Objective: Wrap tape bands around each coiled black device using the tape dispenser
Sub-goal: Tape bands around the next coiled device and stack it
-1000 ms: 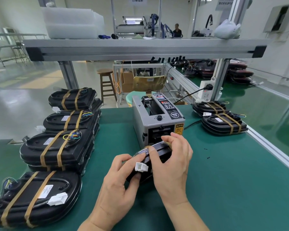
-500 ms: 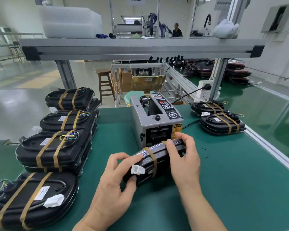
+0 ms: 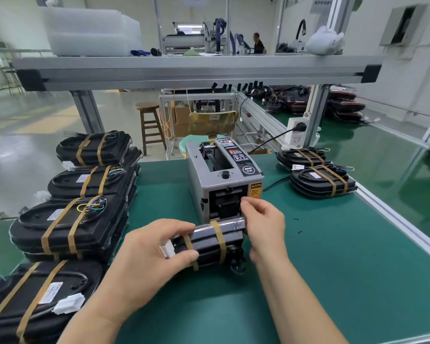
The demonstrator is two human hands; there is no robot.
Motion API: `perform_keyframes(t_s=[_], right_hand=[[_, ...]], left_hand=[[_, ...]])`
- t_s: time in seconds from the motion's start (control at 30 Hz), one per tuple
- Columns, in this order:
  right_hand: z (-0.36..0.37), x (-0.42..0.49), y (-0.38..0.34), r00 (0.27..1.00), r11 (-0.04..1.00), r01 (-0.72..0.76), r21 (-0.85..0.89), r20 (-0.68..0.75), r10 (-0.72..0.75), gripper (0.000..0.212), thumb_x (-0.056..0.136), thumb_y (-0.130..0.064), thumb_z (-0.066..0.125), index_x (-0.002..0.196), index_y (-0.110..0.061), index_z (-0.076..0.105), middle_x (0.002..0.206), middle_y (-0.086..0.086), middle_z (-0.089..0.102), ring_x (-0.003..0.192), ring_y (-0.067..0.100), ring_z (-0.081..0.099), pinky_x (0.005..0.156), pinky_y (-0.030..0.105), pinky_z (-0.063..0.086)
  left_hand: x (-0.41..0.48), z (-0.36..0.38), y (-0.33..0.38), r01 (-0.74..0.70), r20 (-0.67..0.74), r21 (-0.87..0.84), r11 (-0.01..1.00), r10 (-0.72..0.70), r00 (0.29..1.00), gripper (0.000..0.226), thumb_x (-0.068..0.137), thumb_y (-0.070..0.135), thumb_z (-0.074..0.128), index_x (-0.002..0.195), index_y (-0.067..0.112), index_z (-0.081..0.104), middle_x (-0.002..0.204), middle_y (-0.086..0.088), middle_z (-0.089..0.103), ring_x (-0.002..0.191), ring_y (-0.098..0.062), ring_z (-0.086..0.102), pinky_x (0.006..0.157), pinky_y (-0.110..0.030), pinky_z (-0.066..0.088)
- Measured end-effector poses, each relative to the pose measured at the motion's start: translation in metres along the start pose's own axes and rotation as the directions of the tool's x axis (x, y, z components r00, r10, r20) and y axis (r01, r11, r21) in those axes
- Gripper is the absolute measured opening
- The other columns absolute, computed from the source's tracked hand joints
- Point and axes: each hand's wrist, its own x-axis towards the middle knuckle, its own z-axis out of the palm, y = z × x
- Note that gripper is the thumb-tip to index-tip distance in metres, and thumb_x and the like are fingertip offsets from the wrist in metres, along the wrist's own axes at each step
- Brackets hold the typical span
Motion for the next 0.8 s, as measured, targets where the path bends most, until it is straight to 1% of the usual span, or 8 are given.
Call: perform_keyframes(t_s=[0.07, 0.13, 0.2, 0.27, 0.43, 0.57, 0.67, 0.8], right_hand=[[0.006, 0.003, 0.0, 0.999, 0.998, 0.033, -0.061, -0.011, -0.033, 0.012, 0.088, -0.015, 0.069, 0.082, -0.026, 0.071, 0.074, -0.012, 0.072, 0.074, 0.005, 0.066, 0.078, 0.029, 0.053], [0.009, 0.006, -0.001, 0.999, 0.995, 0.032, -0.09, -0.017, -0.034, 0.01, 0.086, -0.018, 0.071, 0.078, -0.024, 0.071, 0.067, -0.009, 0.071, 0.073, 0.01, 0.068, 0.079, 0.036, 0.057], [0.012, 0.008, -0.003, 1.0, 0.992, 0.023, -0.122, -0.014, -0.025, 0.006, 0.085, -0.022, 0.074, 0.079, -0.02, 0.072, 0.072, -0.003, 0.072, 0.081, 0.021, 0.07, 0.085, 0.043, 0.058], [0.014, 0.009, -0.005, 1.0, 0.99, 0.015, -0.142, -0.008, -0.016, 0.01, 0.085, -0.025, 0.075, 0.079, -0.018, 0.072, 0.075, 0.0, 0.073, 0.085, 0.024, 0.07, 0.086, 0.045, 0.058], [0.02, 0.011, -0.005, 0.999, 0.991, -0.029, -0.134, -0.04, 0.024, 0.008, 0.083, -0.022, 0.075, 0.079, -0.015, 0.073, 0.08, 0.001, 0.073, 0.087, 0.022, 0.07, 0.083, 0.039, 0.058], [0.024, 0.009, -0.004, 0.997, 0.995, -0.056, -0.079, -0.055, 0.052, 0.007, 0.081, -0.015, 0.074, 0.075, -0.014, 0.072, 0.068, -0.002, 0.07, 0.075, 0.022, 0.067, 0.078, 0.037, 0.057], [0.022, 0.004, -0.005, 0.995, 0.994, -0.098, 0.045, 0.018, 0.097, 0.011, 0.081, -0.01, 0.074, 0.073, -0.014, 0.068, 0.06, -0.003, 0.062, 0.069, 0.022, 0.058, 0.073, 0.039, 0.054], [0.008, -0.006, -0.007, 0.976, 0.962, -0.177, 0.207, 0.164, 0.144, 0.018, 0.085, -0.008, 0.074, 0.072, -0.012, 0.062, 0.051, -0.004, 0.052, 0.053, 0.013, 0.047, 0.053, 0.024, 0.045]], left_hand=[[-0.001, -0.003, 0.0, 0.019, 0.006, 0.005, 1.0, -0.019, 1.0, 0.045, 0.067, 0.017, 0.089, 0.099, 0.043, 0.07, 0.102, 0.035, 0.065, 0.099, 0.01, 0.061, 0.084, 0.0, 0.038], [-0.002, -0.004, 0.0, 0.031, 0.006, 0.009, 0.999, -0.031, 1.0, 0.044, 0.067, 0.019, 0.089, 0.1, 0.042, 0.071, 0.103, 0.035, 0.065, 0.1, 0.011, 0.061, 0.084, 0.0, 0.038], [-0.003, -0.006, -0.001, 0.039, 0.003, 0.016, 0.999, -0.039, 0.999, 0.042, 0.067, 0.019, 0.089, 0.101, 0.038, 0.072, 0.102, 0.034, 0.066, 0.099, 0.011, 0.061, 0.084, 0.0, 0.037], [-0.003, -0.006, -0.002, 0.048, 0.002, 0.02, 0.999, -0.048, 0.999, 0.041, 0.067, 0.019, 0.089, 0.101, 0.036, 0.073, 0.102, 0.034, 0.066, 0.099, 0.011, 0.061, 0.083, 0.0, 0.037], [-0.002, -0.007, -0.002, 0.055, -0.001, 0.017, 0.998, -0.055, 0.998, 0.04, 0.068, 0.019, 0.088, 0.101, 0.035, 0.073, 0.102, 0.033, 0.065, 0.099, 0.01, 0.06, 0.082, 0.001, 0.037], [-0.002, -0.008, -0.004, 0.061, 0.006, 0.013, 0.998, -0.061, 0.998, 0.039, 0.068, 0.018, 0.089, 0.098, 0.038, 0.072, 0.103, 0.028, 0.066, 0.101, 0.006, 0.061, 0.084, -0.003, 0.039], [-0.002, -0.008, -0.003, 0.051, 0.007, 0.026, 0.998, -0.051, 0.999, 0.036, 0.068, 0.018, 0.089, 0.097, 0.034, 0.074, 0.109, 0.026, 0.062, 0.107, 0.005, 0.058, 0.091, -0.006, 0.039], [-0.003, -0.007, -0.002, 0.059, 0.009, 0.016, 0.998, -0.059, 0.998, 0.043, 0.07, 0.016, 0.087, 0.105, 0.037, 0.071, 0.105, 0.03, 0.065, 0.103, 0.007, 0.06, 0.088, -0.003, 0.039]])
